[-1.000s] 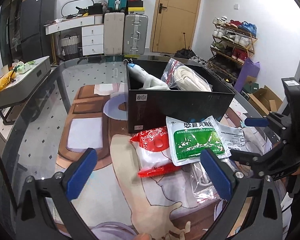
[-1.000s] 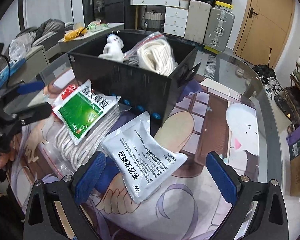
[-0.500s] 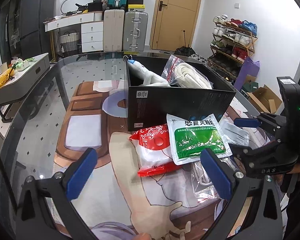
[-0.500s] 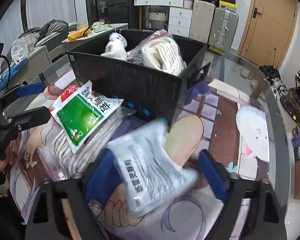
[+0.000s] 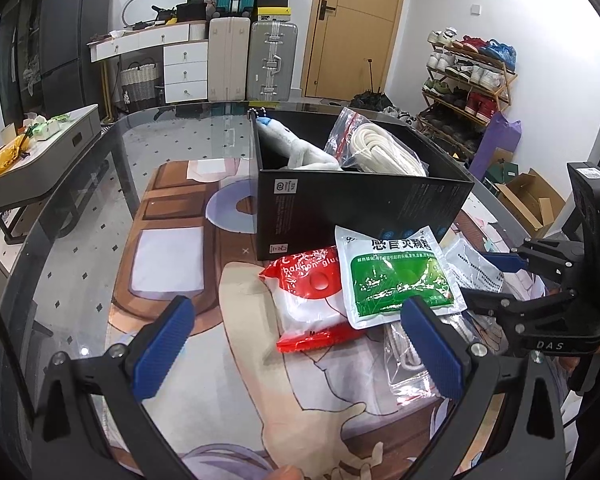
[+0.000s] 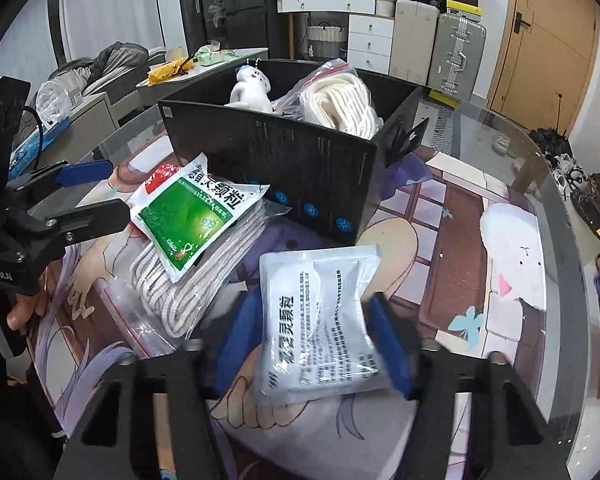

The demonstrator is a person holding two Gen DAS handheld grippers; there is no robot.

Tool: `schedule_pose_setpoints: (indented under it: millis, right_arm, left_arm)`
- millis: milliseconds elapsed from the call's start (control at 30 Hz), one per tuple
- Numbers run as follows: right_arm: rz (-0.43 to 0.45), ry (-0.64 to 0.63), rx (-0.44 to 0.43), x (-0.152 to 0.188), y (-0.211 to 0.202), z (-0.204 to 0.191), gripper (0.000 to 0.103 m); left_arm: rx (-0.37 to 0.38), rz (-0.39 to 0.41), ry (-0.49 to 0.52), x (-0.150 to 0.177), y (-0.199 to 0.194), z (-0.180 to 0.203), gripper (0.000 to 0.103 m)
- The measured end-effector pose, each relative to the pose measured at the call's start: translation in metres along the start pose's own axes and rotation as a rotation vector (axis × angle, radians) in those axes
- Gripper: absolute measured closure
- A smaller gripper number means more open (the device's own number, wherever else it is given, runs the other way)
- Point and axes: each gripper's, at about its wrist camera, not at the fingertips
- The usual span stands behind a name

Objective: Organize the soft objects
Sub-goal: 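Grasp the white medicine packet with the right tool while the left tool grasps the green-and-white packet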

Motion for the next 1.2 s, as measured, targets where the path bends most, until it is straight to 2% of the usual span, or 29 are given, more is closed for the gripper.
schedule_pose_setpoints:
  millis: [367,600,1000,1200]
  right_arm:
    - [0.032,0.044,-0.019,0.010,-0.009,0.002,0.069]
    - [0.050,0.045,-0.044,0.012,-0.017,0.001,0.070]
    - [0.119,0.073,-0.063,0.012,-0.038,0.011,0.070]
    - [0.126,0.090,-0.058,0.014,-0.040,0.018,0.070]
  left_arm:
    - [-0.010,-0.007,0.009,0.004,0.003,0.002,0.000]
    - [-0.048,-0.002,0.067,0.005,0.002,0.013,0.000]
    - [0.025,-0.067,0.068,-0.007,0.010,0.045,0.000]
    - [0.021,-0.109,0.076,-0.012,0.026,0.060,0.000]
Point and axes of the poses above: each gripper's, at about its wrist camera, not at the fingertips, and y roughly the way its jaws point, z to its right, x to its underside, and after that the axes turned 10 degrees about -y, right-handed
